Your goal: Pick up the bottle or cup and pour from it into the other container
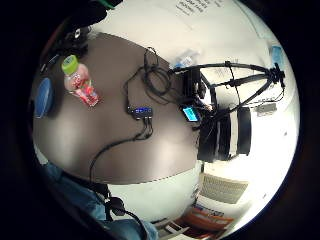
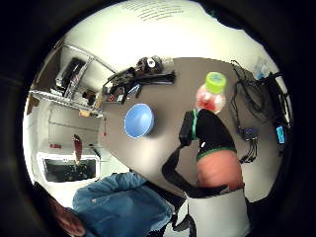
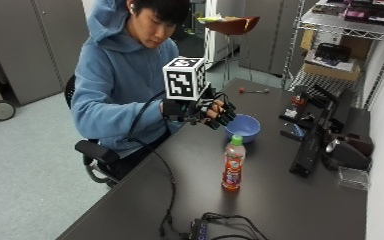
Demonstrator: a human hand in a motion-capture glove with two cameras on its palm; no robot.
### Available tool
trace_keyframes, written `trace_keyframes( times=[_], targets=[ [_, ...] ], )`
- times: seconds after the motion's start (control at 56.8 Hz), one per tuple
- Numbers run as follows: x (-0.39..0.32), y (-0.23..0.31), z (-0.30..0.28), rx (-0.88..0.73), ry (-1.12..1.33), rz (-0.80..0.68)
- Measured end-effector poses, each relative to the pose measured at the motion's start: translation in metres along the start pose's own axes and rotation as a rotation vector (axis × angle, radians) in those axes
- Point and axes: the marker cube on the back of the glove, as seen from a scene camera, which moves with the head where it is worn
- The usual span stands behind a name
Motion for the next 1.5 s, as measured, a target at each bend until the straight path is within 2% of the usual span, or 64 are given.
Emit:
trace_keyframes(
  times=[0.229,0.37,0.704,1.18,1.497],
  targets=[
    [0.056,0.012,-0.008,0.024,-0.015,0.027],
    [0.087,0.014,-0.002,0.051,-0.142,0.05],
    [0.122,0.02,0.067,0.178,-0.485,0.091],
    [0.073,-0.003,0.153,0.27,-0.985,0.076],
    [0.011,-0.038,0.194,0.232,-1.212,0.049]
  ],
)
